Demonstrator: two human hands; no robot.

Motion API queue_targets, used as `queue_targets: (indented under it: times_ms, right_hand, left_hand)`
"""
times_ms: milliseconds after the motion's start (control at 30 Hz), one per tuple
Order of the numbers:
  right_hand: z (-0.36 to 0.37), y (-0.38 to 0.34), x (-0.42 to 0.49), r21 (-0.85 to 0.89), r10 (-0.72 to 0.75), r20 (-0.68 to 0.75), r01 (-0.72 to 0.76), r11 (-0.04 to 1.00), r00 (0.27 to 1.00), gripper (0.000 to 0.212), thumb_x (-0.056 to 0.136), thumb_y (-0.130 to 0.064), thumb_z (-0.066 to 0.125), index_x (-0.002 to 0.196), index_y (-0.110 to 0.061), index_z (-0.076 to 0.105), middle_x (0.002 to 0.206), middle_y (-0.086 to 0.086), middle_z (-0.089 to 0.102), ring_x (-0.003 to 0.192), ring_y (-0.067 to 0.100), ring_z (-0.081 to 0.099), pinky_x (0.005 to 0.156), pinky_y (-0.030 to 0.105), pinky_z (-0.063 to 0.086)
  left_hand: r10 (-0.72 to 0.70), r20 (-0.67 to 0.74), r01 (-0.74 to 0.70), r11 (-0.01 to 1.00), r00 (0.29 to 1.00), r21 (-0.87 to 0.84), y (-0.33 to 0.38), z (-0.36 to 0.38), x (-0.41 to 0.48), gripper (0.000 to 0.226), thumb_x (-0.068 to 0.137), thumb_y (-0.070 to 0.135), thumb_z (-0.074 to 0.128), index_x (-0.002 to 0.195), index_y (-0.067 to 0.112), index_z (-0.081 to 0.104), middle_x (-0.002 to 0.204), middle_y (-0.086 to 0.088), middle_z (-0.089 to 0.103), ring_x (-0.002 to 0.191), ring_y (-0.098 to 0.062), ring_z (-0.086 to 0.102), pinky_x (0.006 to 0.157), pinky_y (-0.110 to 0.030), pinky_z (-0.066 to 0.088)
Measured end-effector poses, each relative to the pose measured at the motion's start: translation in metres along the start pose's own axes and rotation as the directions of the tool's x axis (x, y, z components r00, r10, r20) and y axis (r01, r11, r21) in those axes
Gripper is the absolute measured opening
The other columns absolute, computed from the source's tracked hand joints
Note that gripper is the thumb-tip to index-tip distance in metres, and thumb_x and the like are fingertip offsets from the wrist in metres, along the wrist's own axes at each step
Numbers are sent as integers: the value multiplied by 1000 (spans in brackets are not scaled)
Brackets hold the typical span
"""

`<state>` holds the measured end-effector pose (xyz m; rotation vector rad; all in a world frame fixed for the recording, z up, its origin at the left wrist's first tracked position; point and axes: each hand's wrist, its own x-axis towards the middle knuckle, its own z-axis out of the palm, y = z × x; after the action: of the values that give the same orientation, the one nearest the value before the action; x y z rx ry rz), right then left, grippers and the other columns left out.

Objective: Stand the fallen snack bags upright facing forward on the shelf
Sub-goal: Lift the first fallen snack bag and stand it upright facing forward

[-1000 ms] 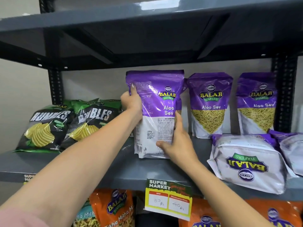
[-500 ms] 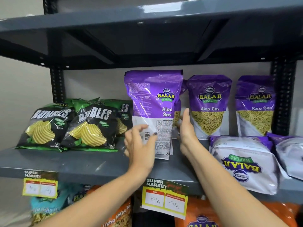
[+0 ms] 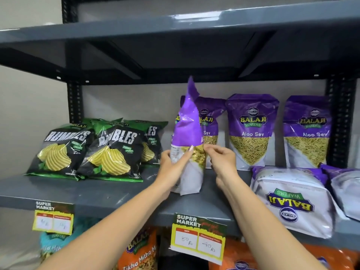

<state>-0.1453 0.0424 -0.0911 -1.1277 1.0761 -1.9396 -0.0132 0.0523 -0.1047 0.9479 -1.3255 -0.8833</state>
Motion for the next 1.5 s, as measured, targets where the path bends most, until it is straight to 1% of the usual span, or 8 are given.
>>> queue_targets:
  times_ms: [167, 367, 500, 667, 767, 900, 1167, 1500]
  right_hand:
    - [2, -2, 1, -19, -40, 6, 40, 999, 999, 28, 95, -26, 53, 71, -20, 66, 68, -10, 63, 58, -1, 51, 56, 18, 37]
    - [4, -11, -6, 61, 178, 333, -209, 976, 926, 22, 99, -26, 44, 105, -15, 62, 89, 1, 66, 60, 2, 65, 40, 7, 41]
    - [1, 2, -5, 4, 131, 310, -139, 990, 942, 27, 77, -41, 73, 92, -22, 61, 84, -5, 71, 72, 6, 63, 57, 16, 46]
    - [3, 8, -8, 26, 105, 226, -114, 993, 968, 40, 67, -36, 83, 84, -22, 51, 79, -3, 70, 64, 10, 63, 52, 22, 44]
    - [4, 6, -10, 25, 77, 222, -85, 996, 972, 37, 68, -33, 82, 83, -19, 51, 78, -2, 69, 68, 13, 65, 61, 26, 49]
    - [3, 6, -12, -18, 45, 252, -42, 999, 967, 37, 73, -34, 79, 87, -16, 51, 81, -1, 68, 73, 14, 65, 66, 27, 50]
    - [1, 5, -26, -127, -18, 282, 56, 990, 959, 37, 75, -42, 75, 87, -15, 51, 76, -6, 63, 79, 14, 63, 85, 37, 52]
    - [2, -10, -55, -178, 15, 350, 51, 983, 937, 49, 75, -47, 72, 95, -6, 54, 76, -7, 61, 78, 11, 62, 80, 33, 54]
  left_hand:
    - [111, -48, -116, 989, 993, -94, -14, -24, 17, 56, 68, 26, 81, 109, 17, 43, 91, 2, 65, 80, -9, 62, 70, -17, 52]
    - [68, 286, 12, 963, 956, -270, -22, -50, 43, 30, 71, 23, 76, 94, 21, 59, 85, 4, 75, 76, -9, 70, 74, -26, 55]
    - [77, 265, 25, 931, 961, -364, -20, -53, 44, 13, 90, 13, 54, 99, 20, 60, 78, 10, 76, 71, -2, 71, 72, -22, 55]
    - [61, 292, 25, 959, 955, -283, -14, -51, 31, 28, 93, 44, 48, 108, 21, 53, 61, 15, 68, 50, 3, 61, 48, -12, 47]
    - [78, 231, -32, 981, 970, -194, -14, -53, 27, 102, 48, 64, 81, 130, 14, 46, 109, -4, 70, 90, -11, 67, 83, -32, 56]
    - [86, 207, -44, 979, 975, -200, -9, -52, 24, 129, 26, 65, 87, 135, 11, 41, 122, -12, 65, 110, -22, 61, 105, -41, 44]
    - [130, 192, -111, 988, 973, -107, -10, -66, 10, 122, 33, 73, 80, 134, 15, 43, 129, -9, 62, 119, -18, 59, 106, -35, 43]
    - [195, 138, -194, 981, 971, -25, -5, -82, -21, 116, 38, 83, 69, 133, 23, 44, 131, 3, 61, 120, -9, 58, 104, -31, 44]
